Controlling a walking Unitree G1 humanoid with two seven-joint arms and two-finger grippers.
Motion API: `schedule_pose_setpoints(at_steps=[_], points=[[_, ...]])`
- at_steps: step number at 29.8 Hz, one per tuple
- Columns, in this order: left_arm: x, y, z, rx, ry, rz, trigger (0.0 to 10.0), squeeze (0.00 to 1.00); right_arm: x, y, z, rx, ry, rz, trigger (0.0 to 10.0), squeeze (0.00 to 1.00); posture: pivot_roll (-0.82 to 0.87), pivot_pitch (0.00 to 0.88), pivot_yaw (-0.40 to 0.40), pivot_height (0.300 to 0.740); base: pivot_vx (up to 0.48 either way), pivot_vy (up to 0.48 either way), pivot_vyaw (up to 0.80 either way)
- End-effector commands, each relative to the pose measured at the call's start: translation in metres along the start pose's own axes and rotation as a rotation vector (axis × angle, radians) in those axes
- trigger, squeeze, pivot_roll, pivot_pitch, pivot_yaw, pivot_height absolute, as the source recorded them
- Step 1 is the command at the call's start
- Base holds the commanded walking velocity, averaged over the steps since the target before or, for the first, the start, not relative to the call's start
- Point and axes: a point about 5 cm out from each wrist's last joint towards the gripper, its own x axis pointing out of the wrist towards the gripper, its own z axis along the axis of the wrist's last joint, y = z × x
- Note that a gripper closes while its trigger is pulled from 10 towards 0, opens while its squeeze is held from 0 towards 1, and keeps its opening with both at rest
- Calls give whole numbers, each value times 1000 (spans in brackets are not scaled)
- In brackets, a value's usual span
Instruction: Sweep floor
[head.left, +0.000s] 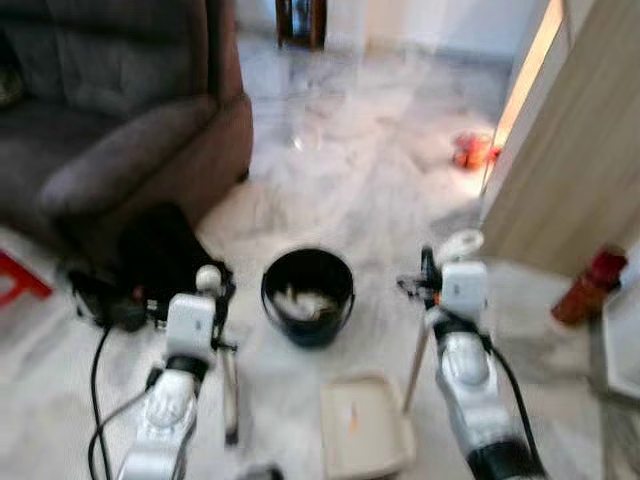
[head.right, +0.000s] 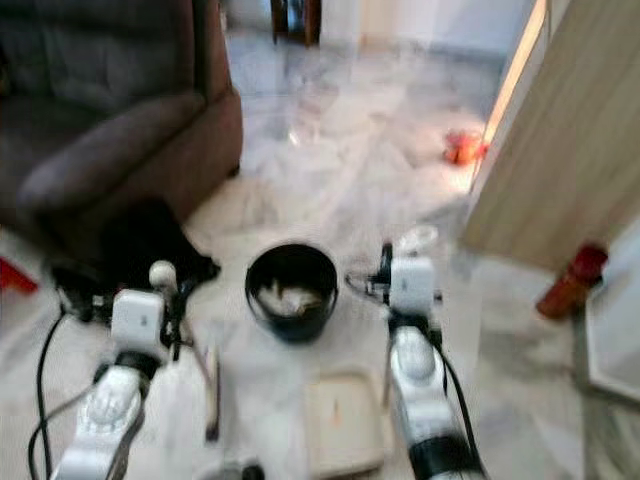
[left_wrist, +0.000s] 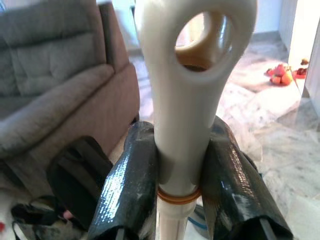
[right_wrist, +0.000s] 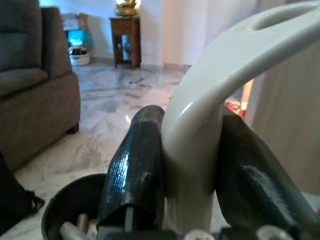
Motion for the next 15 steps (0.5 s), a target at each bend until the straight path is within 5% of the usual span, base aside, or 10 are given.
schedule_pose_setpoints(at_steps=[1,9,15], points=[[4,2,7,17,-39,-7,10000,0,7,-1,12,5,-59,-4,10000,0,140,25,-5,740,0,0,0],[5,-1,7,9,-40,-20,10000,0,6,-2,10,27,-43,-8,10000,0,136,16,-5,740,0,0,0],[6,-1,7,7,-41,-21,10000,0,8,-3,10,31,-36,-11,10000,0,139,30,-7,740,0,0,-800]])
